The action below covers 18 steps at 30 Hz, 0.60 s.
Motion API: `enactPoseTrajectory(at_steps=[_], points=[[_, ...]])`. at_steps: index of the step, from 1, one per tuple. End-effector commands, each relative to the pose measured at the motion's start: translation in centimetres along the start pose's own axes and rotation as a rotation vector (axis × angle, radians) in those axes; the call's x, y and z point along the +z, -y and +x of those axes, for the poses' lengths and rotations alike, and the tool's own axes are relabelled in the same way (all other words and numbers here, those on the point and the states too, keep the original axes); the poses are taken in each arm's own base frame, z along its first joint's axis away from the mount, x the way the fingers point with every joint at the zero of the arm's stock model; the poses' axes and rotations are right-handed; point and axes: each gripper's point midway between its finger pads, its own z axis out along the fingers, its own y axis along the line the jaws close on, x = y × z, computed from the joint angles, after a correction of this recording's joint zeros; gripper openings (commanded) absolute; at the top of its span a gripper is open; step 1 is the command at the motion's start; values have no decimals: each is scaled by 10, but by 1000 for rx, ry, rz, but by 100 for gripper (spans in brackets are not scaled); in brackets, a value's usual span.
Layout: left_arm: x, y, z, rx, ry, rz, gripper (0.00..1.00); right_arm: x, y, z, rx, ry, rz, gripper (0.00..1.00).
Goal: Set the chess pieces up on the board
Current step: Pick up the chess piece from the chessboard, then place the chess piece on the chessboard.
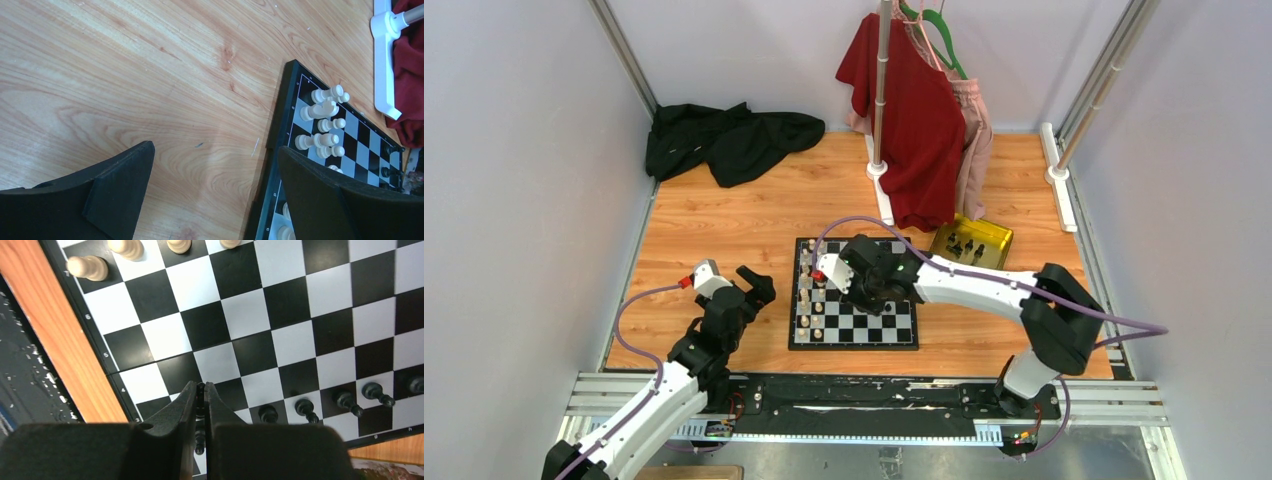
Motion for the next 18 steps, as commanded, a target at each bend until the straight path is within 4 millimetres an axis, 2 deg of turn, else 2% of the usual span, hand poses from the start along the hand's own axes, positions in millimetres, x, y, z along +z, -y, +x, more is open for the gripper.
enactPoseTrajectory(at_steps=[1, 9, 18], points=[[0, 3, -10, -9, 32, 2, 100, -14, -8, -14, 34, 106, 12, 0], [-2, 4, -11, -6, 32, 12, 100, -33, -34, -16, 69, 272, 15, 0], [-1, 4, -10, 5, 27, 8, 99, -48, -56, 1, 107, 492, 72, 0]])
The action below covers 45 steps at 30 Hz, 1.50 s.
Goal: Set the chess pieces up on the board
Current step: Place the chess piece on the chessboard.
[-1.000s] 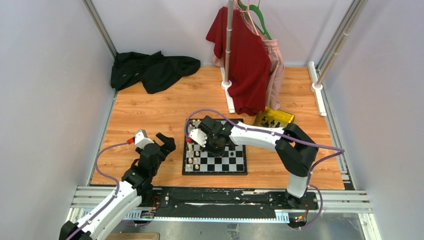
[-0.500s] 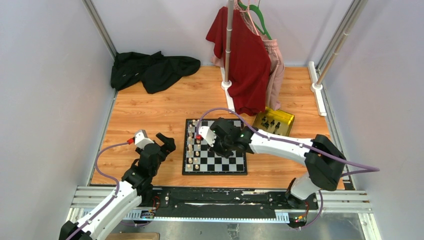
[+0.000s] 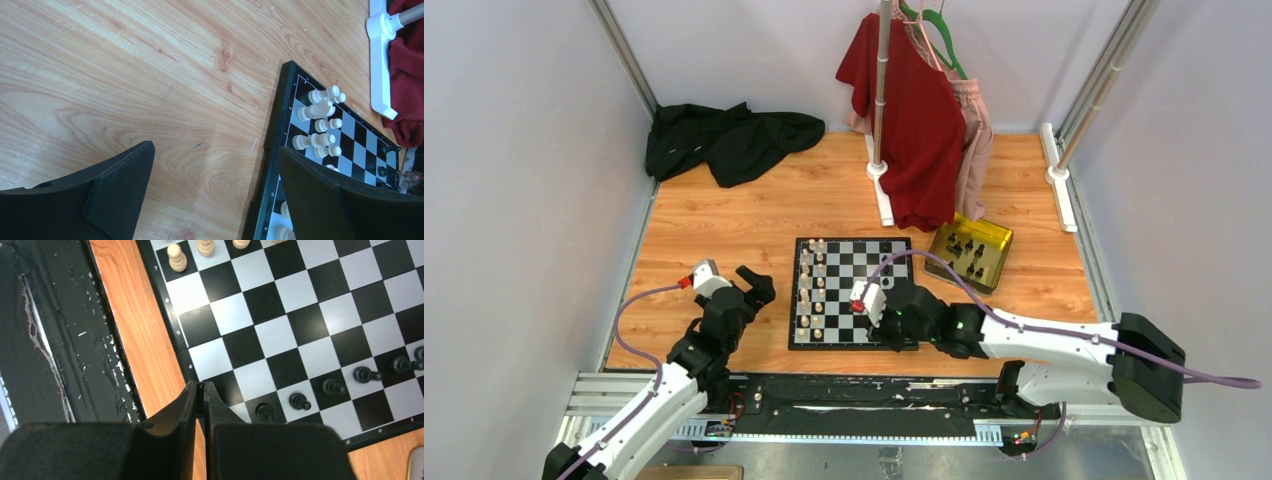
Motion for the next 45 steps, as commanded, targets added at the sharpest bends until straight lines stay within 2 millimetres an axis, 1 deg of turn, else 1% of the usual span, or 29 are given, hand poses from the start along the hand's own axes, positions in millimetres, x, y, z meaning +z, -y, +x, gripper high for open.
enactPoseTrajectory(at_steps=[1, 4, 10, 11, 12, 16, 24, 34, 42, 44, 45], points=[[1, 2, -8, 8, 20, -3, 99, -9, -1, -16, 35, 178, 60, 0], [1, 2, -8, 8, 23, -5, 99, -16, -2, -13, 78, 254, 80, 0], [3, 1, -7, 15, 19, -13, 98, -31, 9, -3, 120, 377, 173, 0], [3, 1, -6, 15, 19, -14, 98, -36, 11, -5, 129, 408, 184, 0], [3, 1, -6, 16, 19, -14, 98, -36, 12, -1, 136, 410, 194, 0], [3, 1, -7, 15, 23, -17, 98, -43, 17, -1, 179, 464, 224, 0], [3, 0, -8, 12, 26, -17, 98, -38, 22, 13, 248, 517, 301, 0], [3, 0, -8, 6, 36, -9, 99, -32, 29, 30, 266, 527, 376, 0], [3, 0, -8, 6, 41, -4, 98, -28, 30, 29, 261, 538, 410, 0], [3, 0, -8, 5, 42, -4, 99, -24, 30, 40, 247, 515, 419, 0], [3, 0, -8, 6, 42, -4, 99, -23, 30, 41, 243, 510, 422, 0]])
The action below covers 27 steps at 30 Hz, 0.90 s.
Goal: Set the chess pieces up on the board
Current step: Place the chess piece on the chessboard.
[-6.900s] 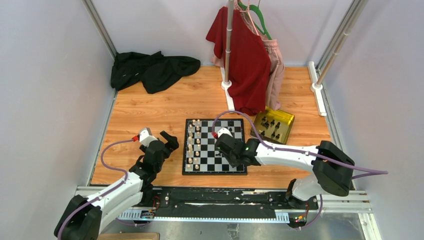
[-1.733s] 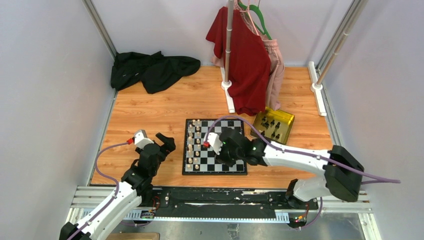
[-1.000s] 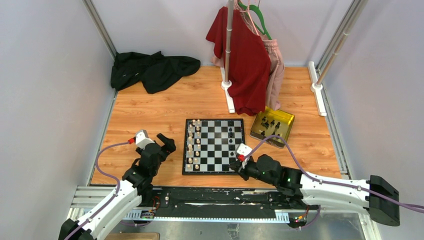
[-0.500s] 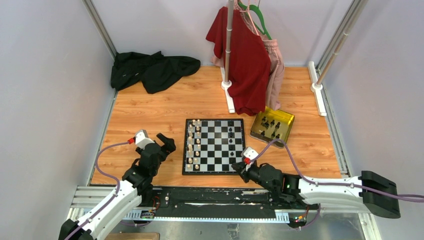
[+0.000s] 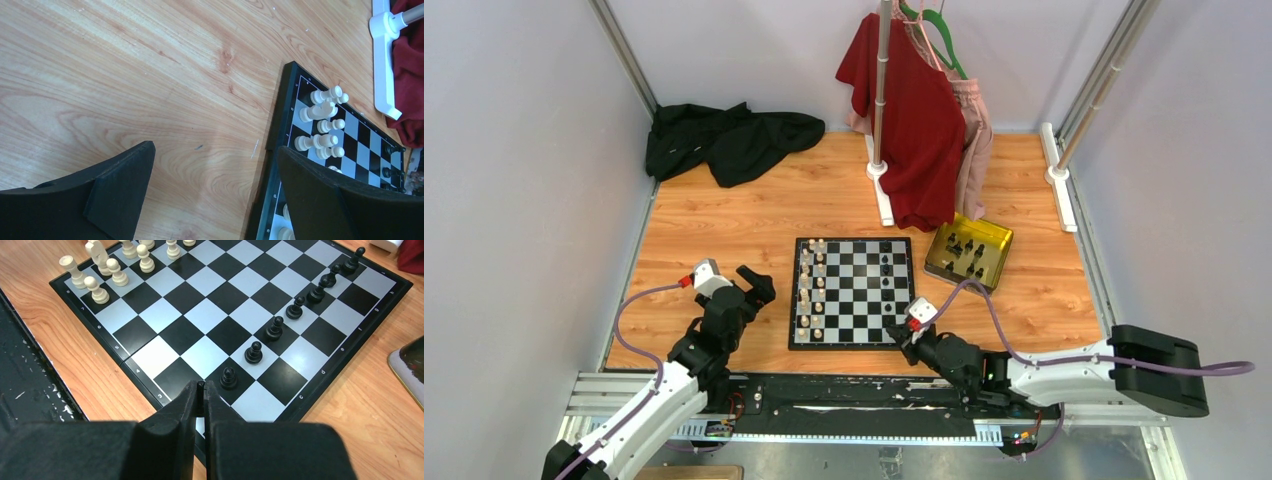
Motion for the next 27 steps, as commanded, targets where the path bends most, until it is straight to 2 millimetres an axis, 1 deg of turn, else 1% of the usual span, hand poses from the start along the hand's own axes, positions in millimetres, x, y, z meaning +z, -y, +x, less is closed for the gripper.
enactPoseTrajectory(at_steps=[1, 8, 14, 27], points=[[1, 1, -8, -10, 39, 4, 99, 0, 3, 0, 11, 42, 33, 0], [1, 1, -8, -11, 41, 7, 99, 2, -1, 11, -16, 22, 32, 0], [1, 2, -8, -12, 40, 10, 99, 2, -2, 14, -21, 27, 37, 0], [1, 2, -7, -12, 40, 12, 99, -2, 2, 24, -36, 10, 60, 0]])
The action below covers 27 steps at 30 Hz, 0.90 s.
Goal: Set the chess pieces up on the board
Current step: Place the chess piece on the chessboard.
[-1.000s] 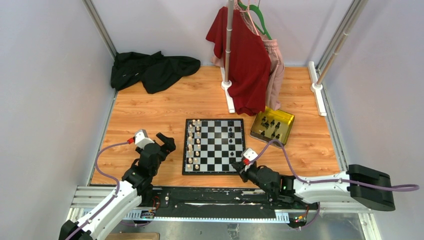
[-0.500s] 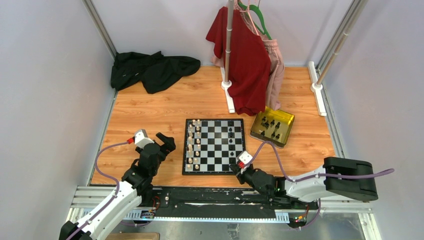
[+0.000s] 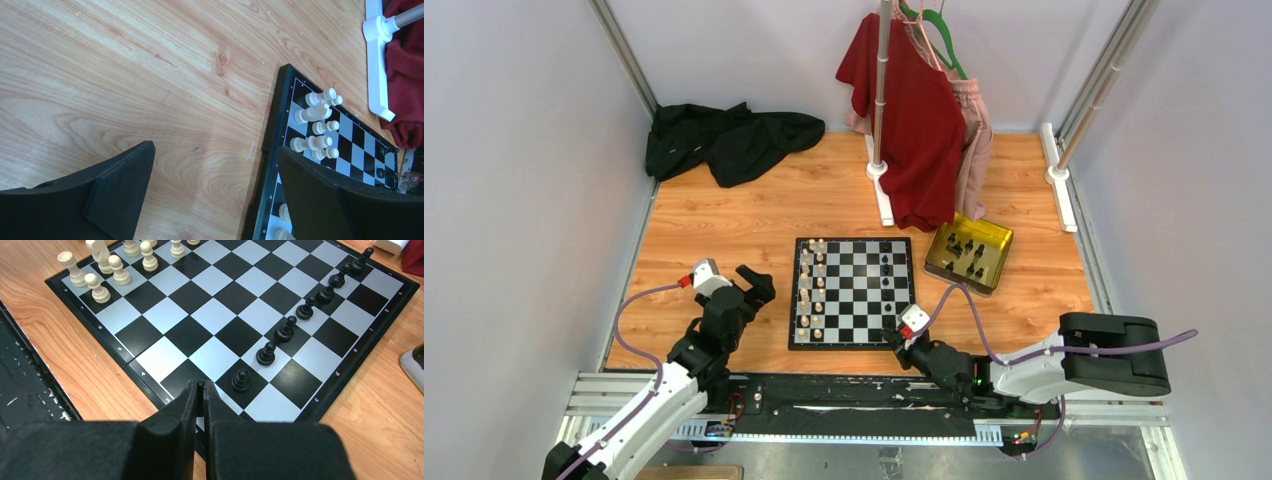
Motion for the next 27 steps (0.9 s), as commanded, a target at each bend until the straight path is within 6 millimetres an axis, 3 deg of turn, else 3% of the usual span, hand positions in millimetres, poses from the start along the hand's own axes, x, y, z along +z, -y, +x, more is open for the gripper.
enactPoseTrajectory(at_steps=[1, 18, 27], points=[[1, -1, -4, -4, 28, 3, 99, -10, 14, 16, -15, -12, 39, 0], [0, 1, -4, 3, 28, 8, 100, -12, 12, 27, -34, -14, 56, 12], [0, 2, -3, 8, 27, 10, 100, -17, 16, 25, -50, -18, 88, 12]])
